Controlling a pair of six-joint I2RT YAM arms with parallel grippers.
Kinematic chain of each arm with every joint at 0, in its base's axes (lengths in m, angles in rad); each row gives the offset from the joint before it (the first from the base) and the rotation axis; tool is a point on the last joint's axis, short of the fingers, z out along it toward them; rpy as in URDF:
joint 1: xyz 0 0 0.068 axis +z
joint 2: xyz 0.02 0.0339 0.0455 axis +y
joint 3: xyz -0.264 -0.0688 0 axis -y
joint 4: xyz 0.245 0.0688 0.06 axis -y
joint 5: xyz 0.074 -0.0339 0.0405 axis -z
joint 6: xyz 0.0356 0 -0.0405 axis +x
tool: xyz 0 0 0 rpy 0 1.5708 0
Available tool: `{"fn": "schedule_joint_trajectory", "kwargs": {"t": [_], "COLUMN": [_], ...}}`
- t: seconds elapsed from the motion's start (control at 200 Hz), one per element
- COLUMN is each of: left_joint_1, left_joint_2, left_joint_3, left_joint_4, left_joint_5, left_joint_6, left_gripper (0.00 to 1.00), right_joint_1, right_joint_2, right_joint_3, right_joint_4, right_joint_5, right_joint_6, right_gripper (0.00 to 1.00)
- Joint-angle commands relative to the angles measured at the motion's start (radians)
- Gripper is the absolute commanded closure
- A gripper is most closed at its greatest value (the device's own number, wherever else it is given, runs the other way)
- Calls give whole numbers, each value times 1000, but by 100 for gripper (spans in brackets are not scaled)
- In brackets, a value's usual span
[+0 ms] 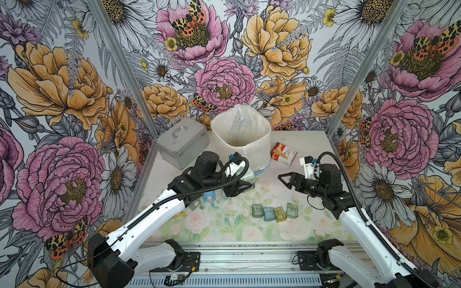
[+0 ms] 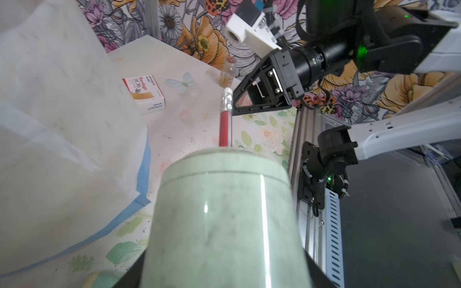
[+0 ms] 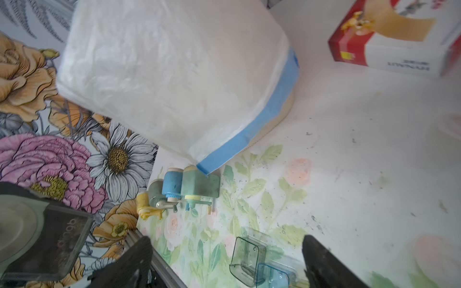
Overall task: Take out the pencil sharpener tray and clean the shavings
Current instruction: Open the container of the pencil sharpener.
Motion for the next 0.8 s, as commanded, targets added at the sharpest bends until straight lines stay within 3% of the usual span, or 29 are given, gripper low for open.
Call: {"fn": "schedule_joint_trajectory", "kwargs": {"t": [0.0,0.345,0.45,0.606,0.796], "left_joint_1": [6,69,71,73,77], "left_joint_2": [-9,-10,-6,-20,-23], "left_joint_3": [-16,27,29,35,42], "left_joint_4": [-63,-147,-148,-149,-149], "left_joint_5": [174,465,487,487,507], "left_joint_6": [81,96,84,85,65], "left_gripper": [100,100,100,100,100], "right_joint_1": [25,147,207,295,365], "right_joint_2": [-25,-95,-123,-218,-223], "right_joint_3": [2,-1,5,-31,-17], "right_joint_4": [84,186,175,173,173], "right_joint_5": [-113,-193,-192,-88,-114], "right_joint_6": [-113,-138,-161,-237,-220], "right_gripper": [6,7,7,7,1]}}
